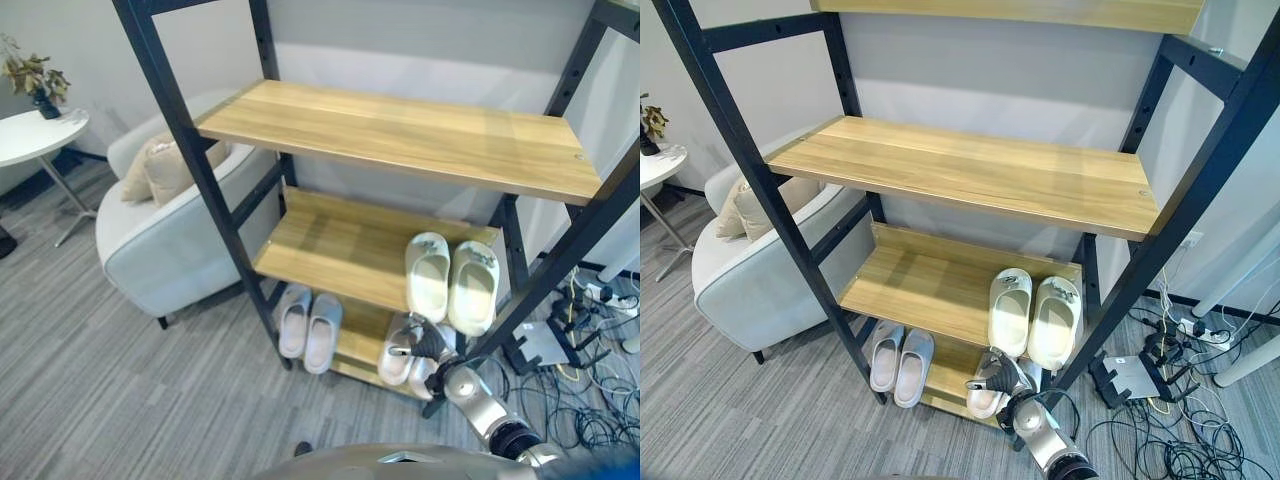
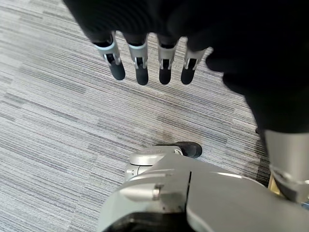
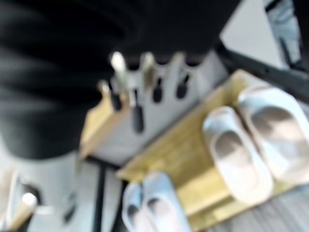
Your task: Arrange the slippers neatly on the shoe rack.
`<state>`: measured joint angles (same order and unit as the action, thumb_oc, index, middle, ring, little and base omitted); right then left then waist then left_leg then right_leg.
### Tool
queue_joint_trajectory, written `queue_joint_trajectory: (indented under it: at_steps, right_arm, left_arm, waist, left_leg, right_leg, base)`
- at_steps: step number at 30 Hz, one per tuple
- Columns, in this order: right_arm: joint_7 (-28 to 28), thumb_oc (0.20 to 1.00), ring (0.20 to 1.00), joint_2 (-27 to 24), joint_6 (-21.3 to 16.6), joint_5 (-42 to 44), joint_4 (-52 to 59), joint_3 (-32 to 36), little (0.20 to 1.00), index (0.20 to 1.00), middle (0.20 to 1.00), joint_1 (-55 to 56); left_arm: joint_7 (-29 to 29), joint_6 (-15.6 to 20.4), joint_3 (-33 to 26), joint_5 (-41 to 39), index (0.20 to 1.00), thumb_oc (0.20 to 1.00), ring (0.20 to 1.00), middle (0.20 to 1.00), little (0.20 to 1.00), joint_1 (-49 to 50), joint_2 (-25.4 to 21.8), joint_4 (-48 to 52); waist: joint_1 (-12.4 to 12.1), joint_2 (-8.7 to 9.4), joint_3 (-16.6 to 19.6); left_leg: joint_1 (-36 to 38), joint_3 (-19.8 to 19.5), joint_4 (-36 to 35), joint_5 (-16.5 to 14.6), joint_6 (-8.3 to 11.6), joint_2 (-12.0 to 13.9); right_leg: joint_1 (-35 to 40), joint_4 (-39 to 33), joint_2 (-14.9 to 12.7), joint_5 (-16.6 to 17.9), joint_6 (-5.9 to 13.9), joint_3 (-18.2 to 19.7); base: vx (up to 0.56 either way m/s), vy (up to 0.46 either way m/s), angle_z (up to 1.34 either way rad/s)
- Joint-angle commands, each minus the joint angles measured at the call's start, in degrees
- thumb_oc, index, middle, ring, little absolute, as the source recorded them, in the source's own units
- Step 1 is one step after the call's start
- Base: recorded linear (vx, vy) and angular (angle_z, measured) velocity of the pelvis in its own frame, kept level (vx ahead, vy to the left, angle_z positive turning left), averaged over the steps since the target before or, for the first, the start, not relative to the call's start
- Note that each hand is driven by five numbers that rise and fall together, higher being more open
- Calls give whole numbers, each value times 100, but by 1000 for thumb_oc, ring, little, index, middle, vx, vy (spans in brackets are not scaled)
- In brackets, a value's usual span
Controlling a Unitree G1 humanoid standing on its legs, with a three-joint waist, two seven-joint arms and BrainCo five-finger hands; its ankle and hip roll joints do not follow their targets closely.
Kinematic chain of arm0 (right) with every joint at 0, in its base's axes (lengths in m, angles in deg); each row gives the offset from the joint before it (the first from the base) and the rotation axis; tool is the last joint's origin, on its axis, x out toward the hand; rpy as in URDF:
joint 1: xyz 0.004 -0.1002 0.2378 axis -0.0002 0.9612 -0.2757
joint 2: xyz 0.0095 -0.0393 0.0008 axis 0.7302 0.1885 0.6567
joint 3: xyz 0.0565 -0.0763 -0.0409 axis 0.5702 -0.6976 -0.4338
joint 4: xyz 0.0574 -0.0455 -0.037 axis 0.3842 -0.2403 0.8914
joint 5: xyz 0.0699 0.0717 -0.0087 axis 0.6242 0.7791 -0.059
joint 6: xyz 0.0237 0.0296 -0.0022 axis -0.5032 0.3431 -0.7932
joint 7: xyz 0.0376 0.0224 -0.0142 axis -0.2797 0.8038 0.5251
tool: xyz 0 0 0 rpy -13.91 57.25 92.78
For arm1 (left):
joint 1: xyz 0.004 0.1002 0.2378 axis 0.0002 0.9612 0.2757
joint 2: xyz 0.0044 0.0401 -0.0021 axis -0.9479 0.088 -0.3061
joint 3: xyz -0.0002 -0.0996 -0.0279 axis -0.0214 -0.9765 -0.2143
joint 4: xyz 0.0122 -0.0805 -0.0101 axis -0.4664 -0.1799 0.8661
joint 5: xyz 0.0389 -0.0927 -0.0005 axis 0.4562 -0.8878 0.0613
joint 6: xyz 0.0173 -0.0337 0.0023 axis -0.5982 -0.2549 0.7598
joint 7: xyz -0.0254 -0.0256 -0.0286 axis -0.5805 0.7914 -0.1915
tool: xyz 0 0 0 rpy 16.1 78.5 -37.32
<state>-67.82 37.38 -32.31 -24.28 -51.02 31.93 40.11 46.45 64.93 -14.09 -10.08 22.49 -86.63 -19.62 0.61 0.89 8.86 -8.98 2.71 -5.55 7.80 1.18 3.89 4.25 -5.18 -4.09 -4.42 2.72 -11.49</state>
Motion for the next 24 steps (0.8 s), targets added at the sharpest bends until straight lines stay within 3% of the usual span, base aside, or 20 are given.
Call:
queue_joint_trajectory:
  at_steps: [1, 9, 16, 24]
  right_arm:
    - [-161, 1000, 1000, 42, -537, 3, 308, 11, 1000, 1000, 1000, 141]
    - [-803, 1000, 1000, -114, -870, -337, 468, -272, 1000, 1000, 1000, 593]
    - [-916, 1000, 1000, -171, -899, -451, 163, -459, 1000, 1000, 1000, 947]
    - [-983, 1000, 1000, 222, -1276, -117, -1444, -360, 1000, 1000, 1000, 1173]
  left_arm:
    - [-80, -174, -2, -147, 1000, 1000, 1000, 1000, 1000, -214, 331, -645]
    - [-39, -132, -47, -195, 1000, 1000, 1000, 1000, 1000, -268, 362, -722]
    - [-19, -149, -43, -222, 1000, 1000, 1000, 1000, 1000, -319, 365, -735]
    - [-16, -48, -76, -347, 1000, 1000, 1000, 1000, 1000, -377, 353, -818]
  waist:
    - [-122, -47, -4]
    - [-42, -40, -14]
    - [19, -51, -42]
    - [72, -88, -67]
  left_leg:
    - [506, 258, 55, -490, -279, -112]
    - [560, 311, 55, -501, -276, -79]
    - [592, 343, 55, -509, -269, -55]
    - [633, 385, 55, -507, -251, -33]
  right_leg:
    - [-339, 18, -84, 366, 177, 288]
    - [-306, 22, -57, 341, 157, 323]
    - [-301, 30, -43, 343, 145, 366]
    - [-315, 24, -15, 369, 138, 448]
  base:
    - [0, 0, 0]
    - [0, 0, 0]
    - [-17, -7, -6]
    - [-19, -6, -4]
